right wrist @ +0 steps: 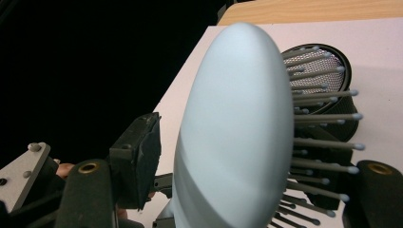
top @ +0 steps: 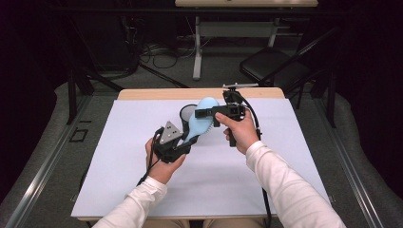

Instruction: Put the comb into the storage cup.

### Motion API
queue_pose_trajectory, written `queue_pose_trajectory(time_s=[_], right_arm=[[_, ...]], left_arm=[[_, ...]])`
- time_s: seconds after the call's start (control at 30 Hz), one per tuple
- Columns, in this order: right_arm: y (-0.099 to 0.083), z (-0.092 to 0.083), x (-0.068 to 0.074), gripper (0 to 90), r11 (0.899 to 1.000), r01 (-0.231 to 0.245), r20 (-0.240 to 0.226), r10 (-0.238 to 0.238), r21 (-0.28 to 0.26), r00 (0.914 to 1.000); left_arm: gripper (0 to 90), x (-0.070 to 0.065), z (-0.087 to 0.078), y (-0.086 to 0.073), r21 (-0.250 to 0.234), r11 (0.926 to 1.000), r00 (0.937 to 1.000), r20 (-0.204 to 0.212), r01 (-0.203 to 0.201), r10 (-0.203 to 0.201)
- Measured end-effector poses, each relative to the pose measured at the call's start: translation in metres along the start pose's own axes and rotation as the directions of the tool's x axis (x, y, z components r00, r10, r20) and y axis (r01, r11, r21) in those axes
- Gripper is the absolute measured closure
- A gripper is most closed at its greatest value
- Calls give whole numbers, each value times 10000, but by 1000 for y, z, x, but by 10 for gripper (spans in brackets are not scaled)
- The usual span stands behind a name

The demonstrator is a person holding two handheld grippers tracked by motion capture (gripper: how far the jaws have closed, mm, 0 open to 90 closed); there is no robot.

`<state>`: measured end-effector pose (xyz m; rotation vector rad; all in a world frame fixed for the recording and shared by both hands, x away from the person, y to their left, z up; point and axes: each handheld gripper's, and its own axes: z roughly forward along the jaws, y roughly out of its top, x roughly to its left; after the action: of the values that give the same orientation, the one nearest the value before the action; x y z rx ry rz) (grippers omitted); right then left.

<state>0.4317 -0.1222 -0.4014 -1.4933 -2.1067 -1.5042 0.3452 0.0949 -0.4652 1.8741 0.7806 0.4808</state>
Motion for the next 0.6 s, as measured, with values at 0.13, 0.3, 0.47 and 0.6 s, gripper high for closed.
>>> queue_pose_trajectory(time_s=[0.13, 0.3, 0.47, 0.6], right_arm=[[0, 0, 1, 342, 9999, 101, 59, -101, 22, 9999], [0, 0, 0, 352, 10000, 59, 24, -59, 16, 10000], [-1, 0, -1, 352, 10000, -96, -56, 96, 8, 9999], [-1, 1, -2, 357, 9999, -164, -133, 163, -6, 9998]], left_arm=[[696, 0, 0, 0, -41, 10000, 10000, 10, 14, -14], [697, 1, -1, -1, -13, 10000, 10000, 26, 4, -4], [697, 1, 0, -2, -32, 10000, 10000, 33, 19, -18], [696, 1, 0, -2, -21, 10000, 10000, 35, 19, -19]])
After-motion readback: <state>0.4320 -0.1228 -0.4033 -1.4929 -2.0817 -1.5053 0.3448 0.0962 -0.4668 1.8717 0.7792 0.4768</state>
